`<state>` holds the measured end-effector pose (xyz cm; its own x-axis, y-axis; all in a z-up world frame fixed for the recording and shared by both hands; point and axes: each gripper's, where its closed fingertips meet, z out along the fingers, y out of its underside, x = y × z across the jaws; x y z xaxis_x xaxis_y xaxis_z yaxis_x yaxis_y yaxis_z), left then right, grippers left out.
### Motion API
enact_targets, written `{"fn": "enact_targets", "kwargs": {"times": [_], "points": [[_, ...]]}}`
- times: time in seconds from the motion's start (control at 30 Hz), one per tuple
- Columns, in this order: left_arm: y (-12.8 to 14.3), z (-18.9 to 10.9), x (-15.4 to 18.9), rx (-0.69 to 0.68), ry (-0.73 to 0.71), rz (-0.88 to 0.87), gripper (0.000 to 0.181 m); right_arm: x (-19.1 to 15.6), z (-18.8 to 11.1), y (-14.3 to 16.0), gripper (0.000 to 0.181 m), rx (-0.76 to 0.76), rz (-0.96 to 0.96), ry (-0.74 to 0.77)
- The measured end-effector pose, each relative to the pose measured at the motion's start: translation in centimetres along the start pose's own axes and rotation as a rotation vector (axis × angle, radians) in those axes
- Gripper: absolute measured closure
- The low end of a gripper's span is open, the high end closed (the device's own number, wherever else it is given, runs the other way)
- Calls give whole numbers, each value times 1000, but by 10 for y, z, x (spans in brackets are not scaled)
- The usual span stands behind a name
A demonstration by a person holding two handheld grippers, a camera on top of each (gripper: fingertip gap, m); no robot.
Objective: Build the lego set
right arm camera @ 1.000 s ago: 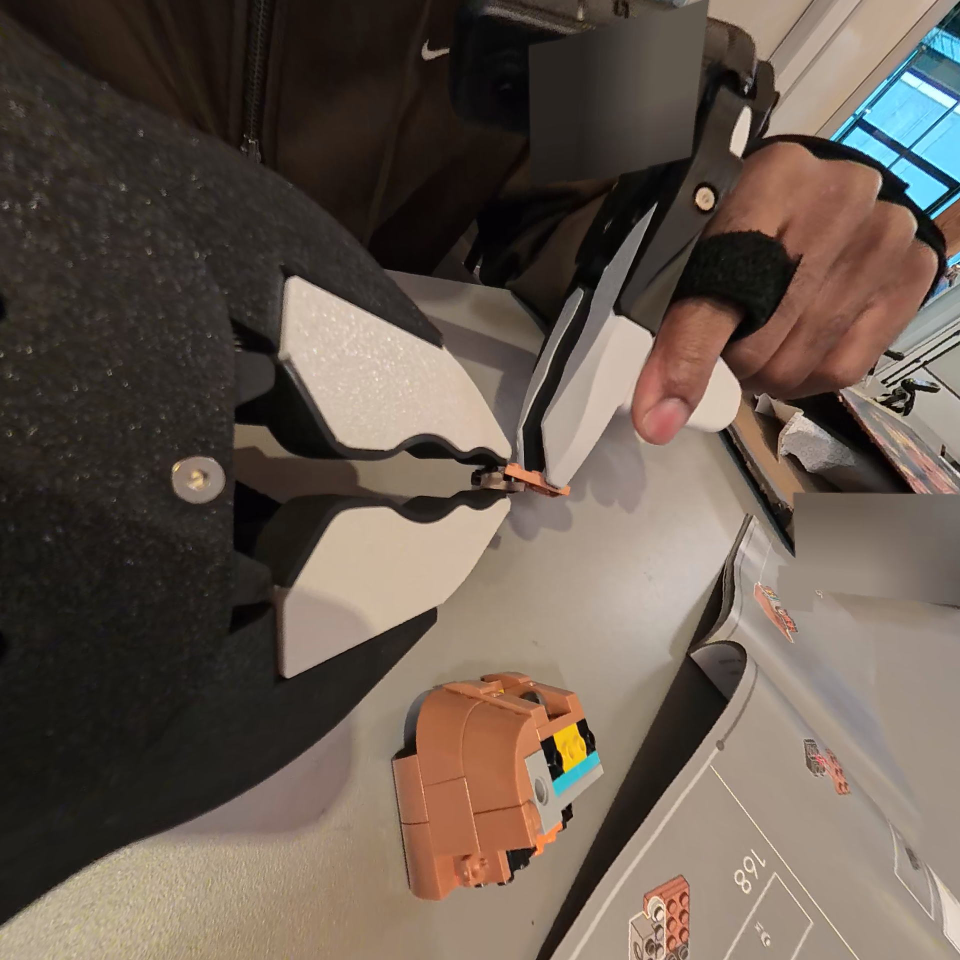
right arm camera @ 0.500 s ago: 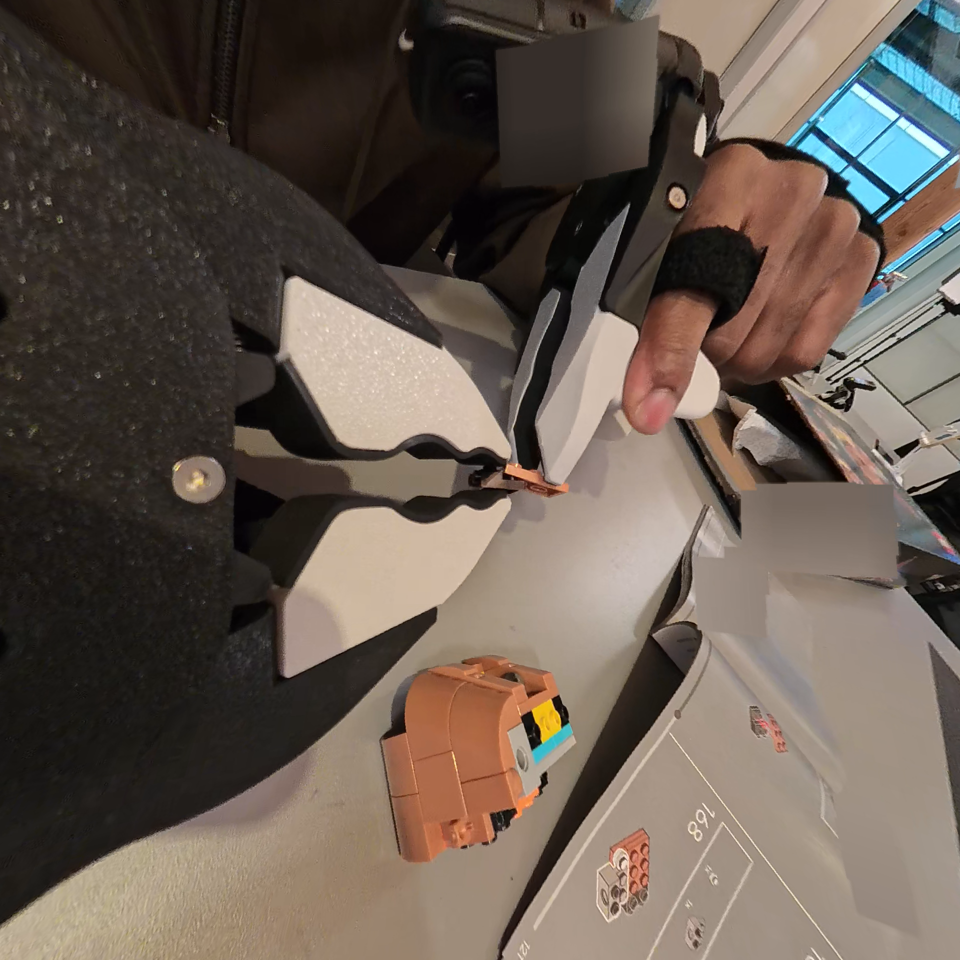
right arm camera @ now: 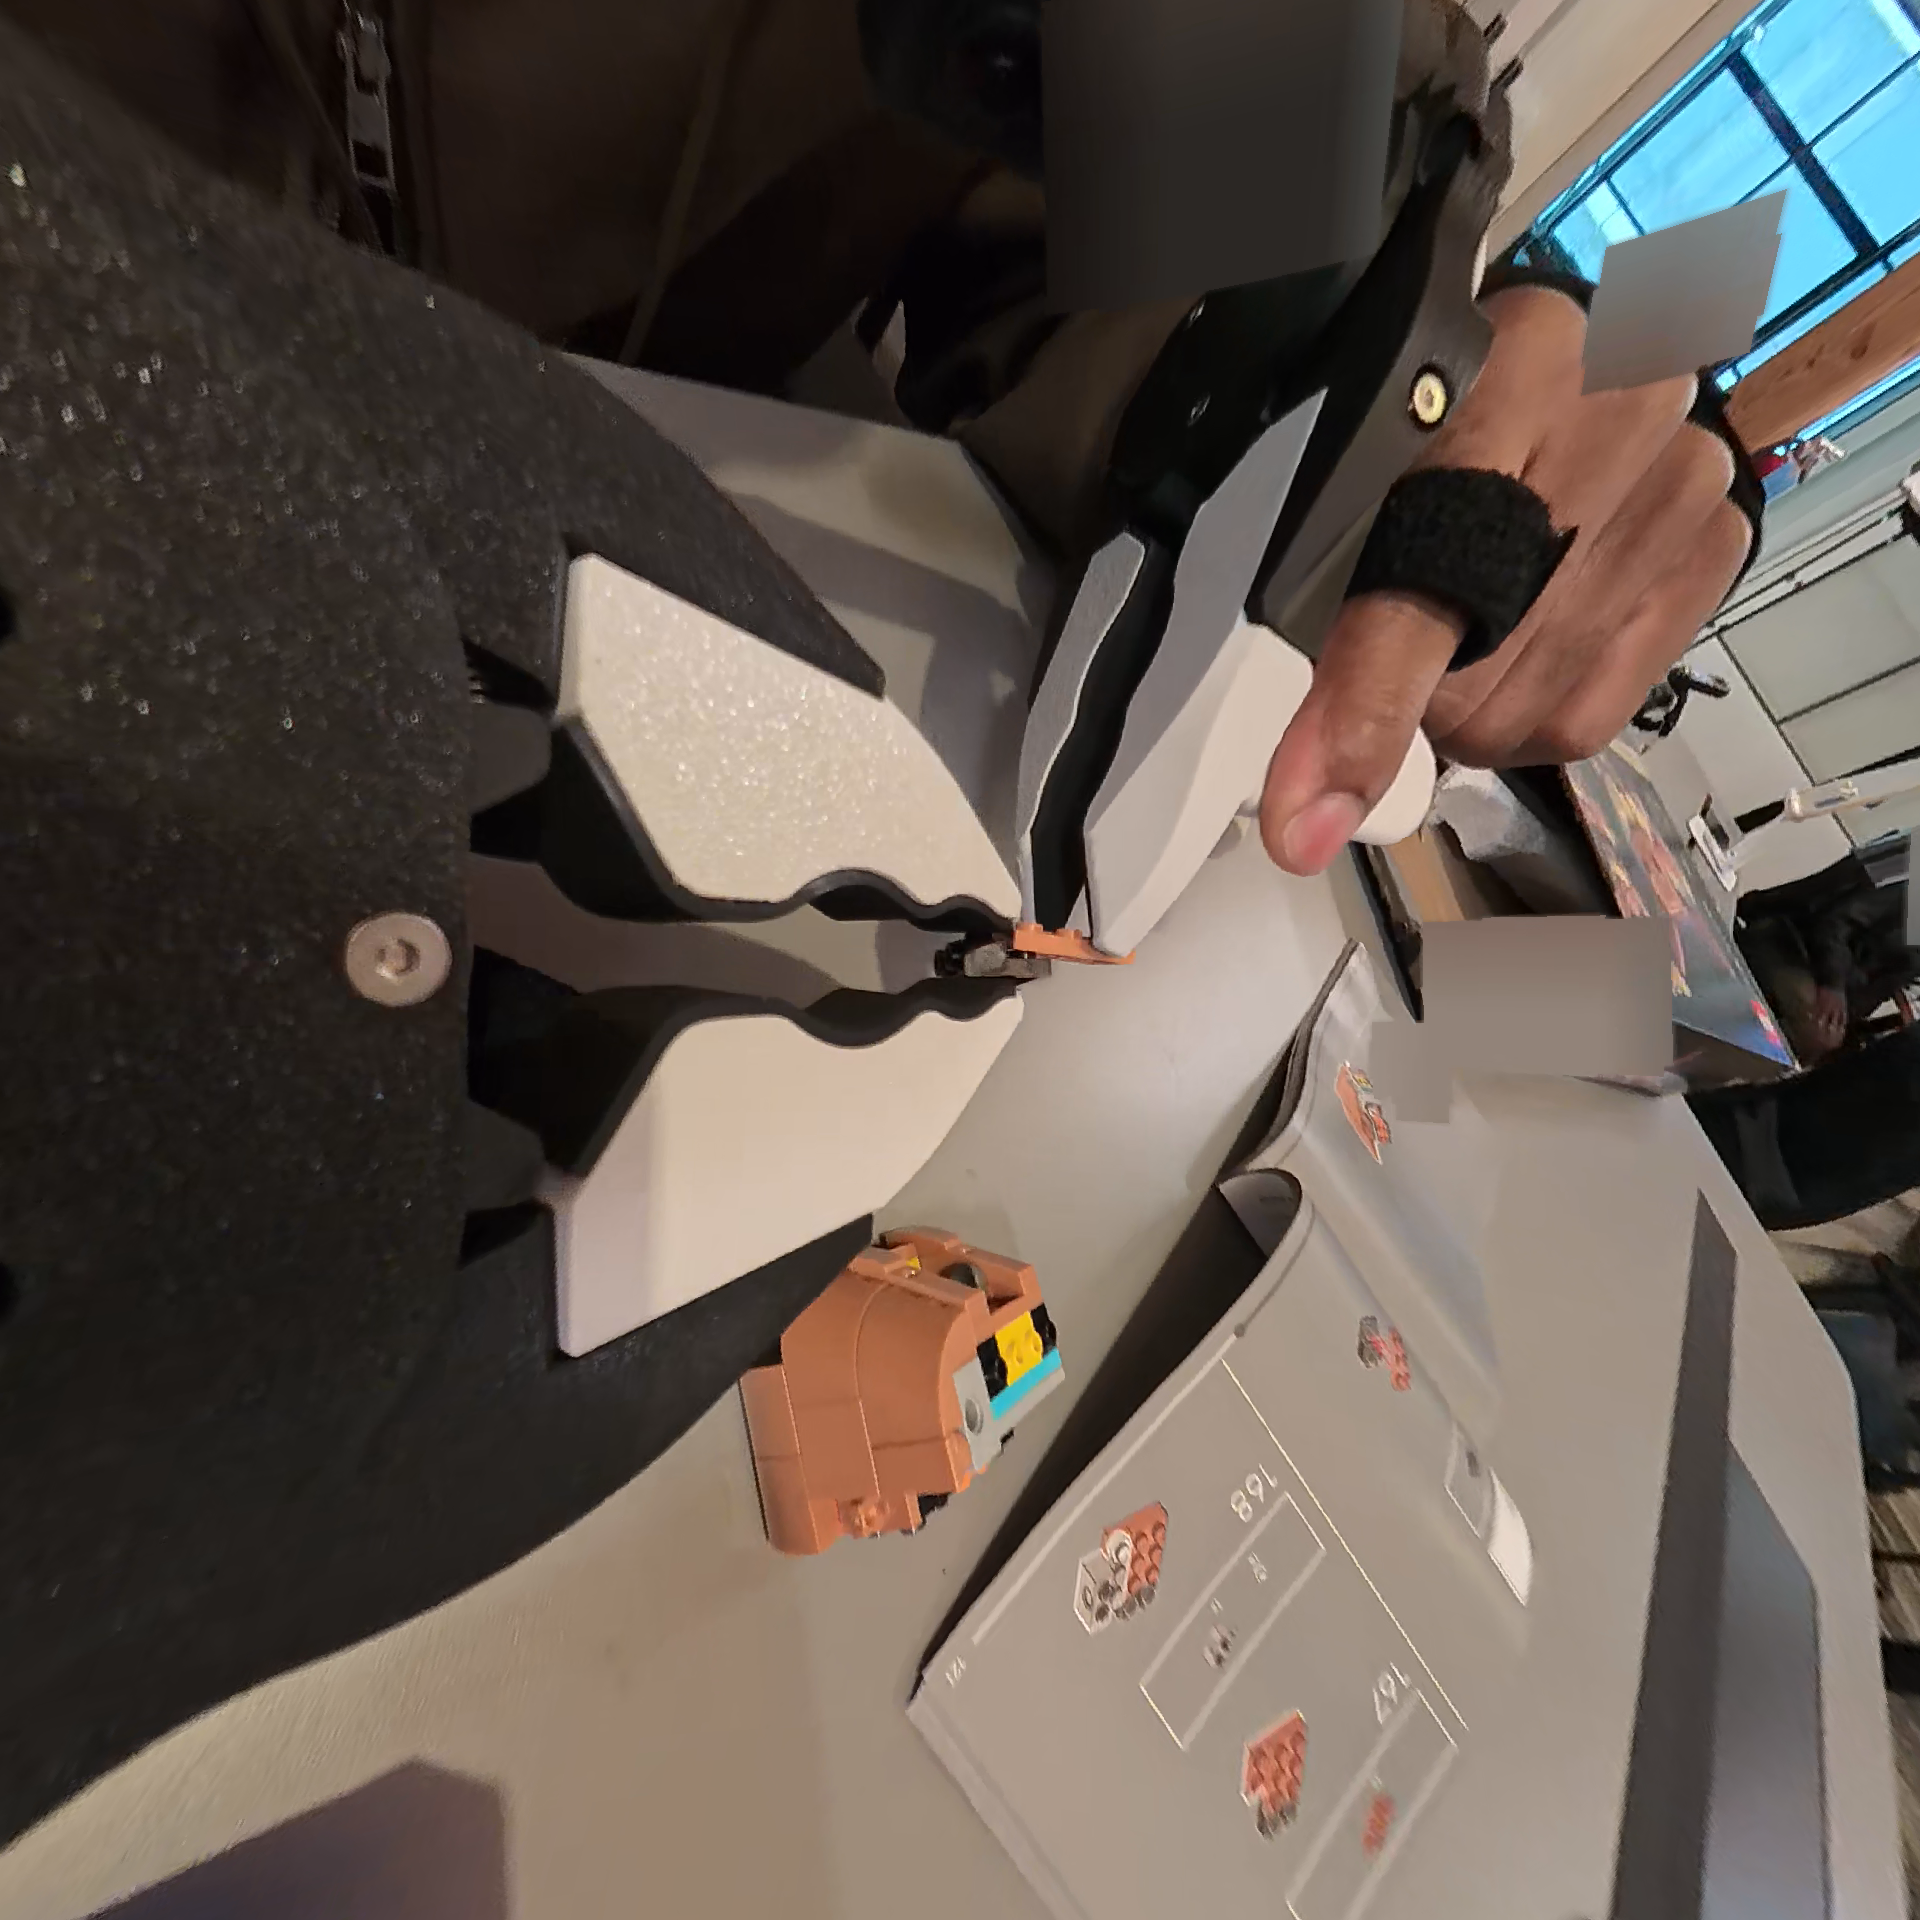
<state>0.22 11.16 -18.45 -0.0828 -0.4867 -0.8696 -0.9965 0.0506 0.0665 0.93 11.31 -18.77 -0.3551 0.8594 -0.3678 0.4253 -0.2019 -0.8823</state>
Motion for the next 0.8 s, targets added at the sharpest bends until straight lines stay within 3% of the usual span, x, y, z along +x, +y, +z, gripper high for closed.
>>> {"fn": "enact_targets", "kwargs": {"times": [0.1,0.23,0.43,0.67,0.8], "points": [[-5,-3,-6,25,-37,10,181,3,-1,-2,173,14,-18,27],[-7,0,-4,16,-33,14,181,1,-1,-2,173,10,-20,23],[-9,-2,-7,120,-23,-121,179,0,-1,-3,173,15,-5,4],[0,-17,-25,407,43,-634,157,-4,-4,-10,173,59,2,-36],[11,-14,-11,505,235,-907,146,-9,-6,-14,173,83,-3,-67]]}}
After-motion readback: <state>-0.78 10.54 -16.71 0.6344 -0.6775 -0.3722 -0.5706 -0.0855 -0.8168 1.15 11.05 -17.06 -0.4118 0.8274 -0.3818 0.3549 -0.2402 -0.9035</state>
